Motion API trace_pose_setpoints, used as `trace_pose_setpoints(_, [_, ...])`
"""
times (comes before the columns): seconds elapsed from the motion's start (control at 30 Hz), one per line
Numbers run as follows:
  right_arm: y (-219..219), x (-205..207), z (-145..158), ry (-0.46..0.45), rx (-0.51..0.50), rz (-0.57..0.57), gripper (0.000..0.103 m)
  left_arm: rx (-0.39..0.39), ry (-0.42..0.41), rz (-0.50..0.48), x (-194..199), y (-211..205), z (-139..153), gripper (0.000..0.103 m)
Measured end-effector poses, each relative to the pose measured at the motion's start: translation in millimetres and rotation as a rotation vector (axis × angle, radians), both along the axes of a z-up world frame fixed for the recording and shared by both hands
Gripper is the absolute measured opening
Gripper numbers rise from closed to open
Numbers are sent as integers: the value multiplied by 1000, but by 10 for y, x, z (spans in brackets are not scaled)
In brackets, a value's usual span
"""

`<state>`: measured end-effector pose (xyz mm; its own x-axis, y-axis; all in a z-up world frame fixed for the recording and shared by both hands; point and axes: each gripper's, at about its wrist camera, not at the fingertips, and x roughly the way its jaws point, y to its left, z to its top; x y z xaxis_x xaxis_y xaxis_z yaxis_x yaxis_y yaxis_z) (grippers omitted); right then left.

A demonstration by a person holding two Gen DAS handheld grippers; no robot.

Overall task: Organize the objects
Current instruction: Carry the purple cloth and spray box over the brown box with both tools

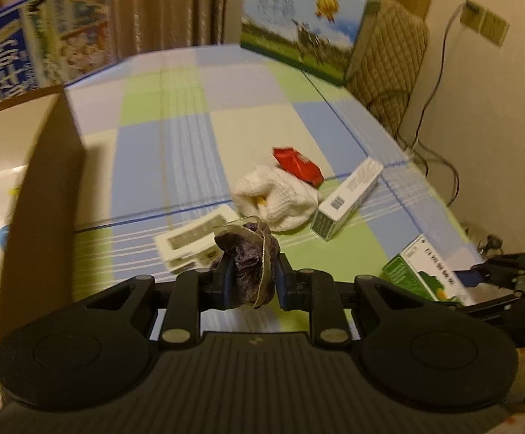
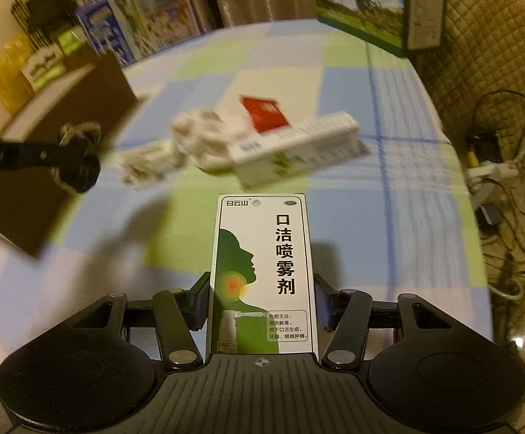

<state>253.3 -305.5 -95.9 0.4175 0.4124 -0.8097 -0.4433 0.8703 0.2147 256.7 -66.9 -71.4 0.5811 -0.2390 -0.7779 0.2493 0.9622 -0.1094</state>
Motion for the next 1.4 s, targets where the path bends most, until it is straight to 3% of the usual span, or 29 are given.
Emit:
trace_pose_setpoints(0.13, [270,-54,218,-20,72,46,52,-40,-45,62,-231,368,289,19])
trace_pose_setpoints(0.3, [737,-103,472,-37,161,137,52,-33,-96,170,-468,900,570,19])
trace_pose_setpoints(0.53, [1514,-127,733,-34,272,271,52,-22,-114,355,-644,1745,764,19])
trace_pose_setpoints(0.8, [2429,-109,931,-33,354,388,52,-15,-78,461,-630,2480,714,19])
trace_pose_setpoints(1.1, [3268,-14,816,-30,307,453,52,-12,21,482,-434,2868,492,19])
trace_pose_setpoints(1.4, [3652,109,567,5,222,446,52,-3,114,453,-268,3040,212,20])
